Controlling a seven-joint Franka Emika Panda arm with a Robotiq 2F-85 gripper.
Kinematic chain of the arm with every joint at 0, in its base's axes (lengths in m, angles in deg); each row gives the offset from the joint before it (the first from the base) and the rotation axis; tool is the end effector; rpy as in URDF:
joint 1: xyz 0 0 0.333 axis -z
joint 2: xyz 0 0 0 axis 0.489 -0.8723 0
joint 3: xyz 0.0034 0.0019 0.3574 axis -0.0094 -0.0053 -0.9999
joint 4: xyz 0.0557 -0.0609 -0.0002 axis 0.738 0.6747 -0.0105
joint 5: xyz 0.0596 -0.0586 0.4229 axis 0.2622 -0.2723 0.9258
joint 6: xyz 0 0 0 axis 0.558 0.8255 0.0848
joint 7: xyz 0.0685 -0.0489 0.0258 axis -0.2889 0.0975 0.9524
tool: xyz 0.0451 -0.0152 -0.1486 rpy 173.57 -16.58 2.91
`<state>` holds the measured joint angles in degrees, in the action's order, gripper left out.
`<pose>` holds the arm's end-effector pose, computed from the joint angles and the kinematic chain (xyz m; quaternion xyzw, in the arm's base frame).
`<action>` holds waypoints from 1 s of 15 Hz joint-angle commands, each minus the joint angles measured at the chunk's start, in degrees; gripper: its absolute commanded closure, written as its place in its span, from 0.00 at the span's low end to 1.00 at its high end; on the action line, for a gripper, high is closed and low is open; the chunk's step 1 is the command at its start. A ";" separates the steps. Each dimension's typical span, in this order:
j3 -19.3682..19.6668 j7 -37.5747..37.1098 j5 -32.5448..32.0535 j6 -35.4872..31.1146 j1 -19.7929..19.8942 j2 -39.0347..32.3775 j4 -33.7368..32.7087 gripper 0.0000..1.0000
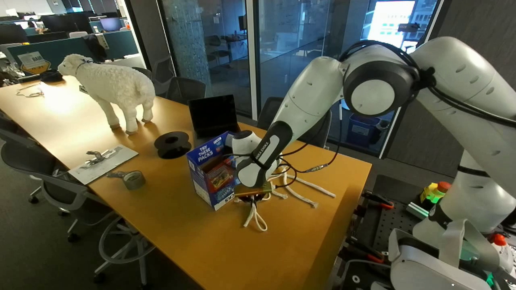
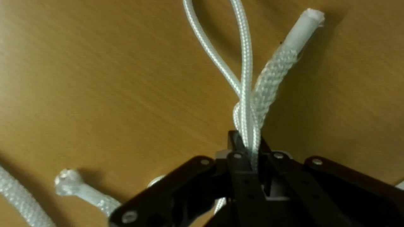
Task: Pick up the ropes from the table and put them in the box
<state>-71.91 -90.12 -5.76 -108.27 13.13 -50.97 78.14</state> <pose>0.6668 0.1333 -0.0043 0.9128 -0.4065 -0.0348 0.0162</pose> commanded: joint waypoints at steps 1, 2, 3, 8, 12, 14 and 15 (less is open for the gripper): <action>4.03 -0.22 -4.11 0.71 -1.07 10.67 8.04 0.96; 5.66 -1.02 -5.94 0.38 -1.89 12.52 8.78 0.96; 7.22 -1.86 -7.98 0.30 -2.58 14.77 9.63 0.96; 13.94 -8.97 -20.56 4.19 -5.19 25.94 9.79 0.96; 13.75 -18.91 -30.30 13.84 -4.09 33.89 5.28 0.96; 11.57 -22.91 -33.80 20.03 -2.55 37.33 1.90 0.96; 10.24 -24.44 -34.64 23.09 -1.65 38.85 -0.08 0.96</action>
<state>-58.46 -108.75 -36.36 -92.90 9.45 -16.88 82.24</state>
